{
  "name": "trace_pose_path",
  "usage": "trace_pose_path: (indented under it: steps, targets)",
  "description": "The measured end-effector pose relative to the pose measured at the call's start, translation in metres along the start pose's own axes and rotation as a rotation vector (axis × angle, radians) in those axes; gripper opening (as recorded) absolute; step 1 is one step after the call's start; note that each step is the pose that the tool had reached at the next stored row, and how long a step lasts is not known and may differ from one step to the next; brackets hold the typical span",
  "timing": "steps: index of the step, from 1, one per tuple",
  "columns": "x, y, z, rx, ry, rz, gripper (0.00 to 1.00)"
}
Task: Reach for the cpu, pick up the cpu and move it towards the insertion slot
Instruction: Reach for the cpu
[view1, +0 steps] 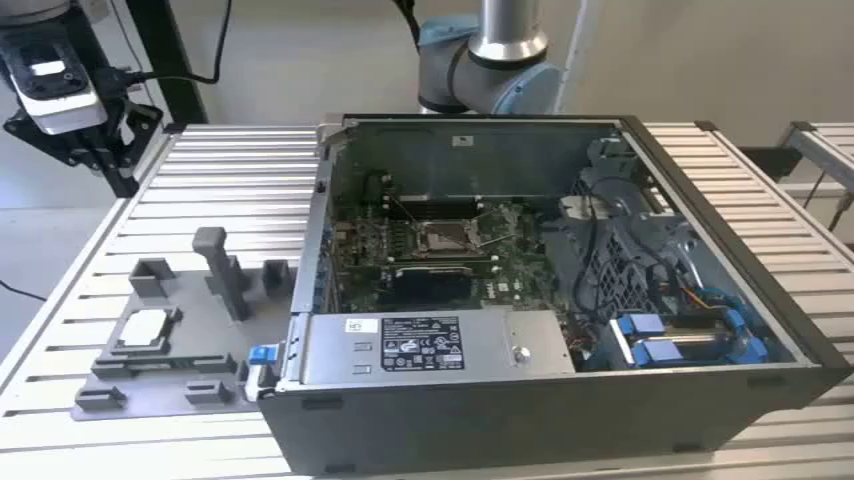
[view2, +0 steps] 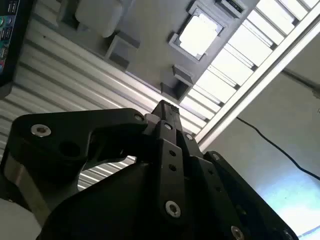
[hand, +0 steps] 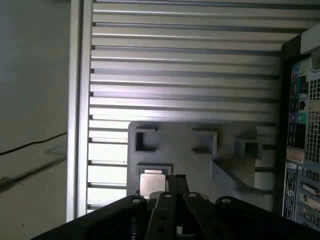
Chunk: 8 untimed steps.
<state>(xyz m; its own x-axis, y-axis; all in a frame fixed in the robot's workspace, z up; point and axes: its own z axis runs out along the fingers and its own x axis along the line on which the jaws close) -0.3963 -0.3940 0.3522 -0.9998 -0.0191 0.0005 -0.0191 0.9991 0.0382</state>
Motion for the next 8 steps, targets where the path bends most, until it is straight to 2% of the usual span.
trace_pose_path:
  steps: [8]
  targets:
    - [0.0000,0.0000,0.0000,0.0000,0.0000,0.000,0.00]
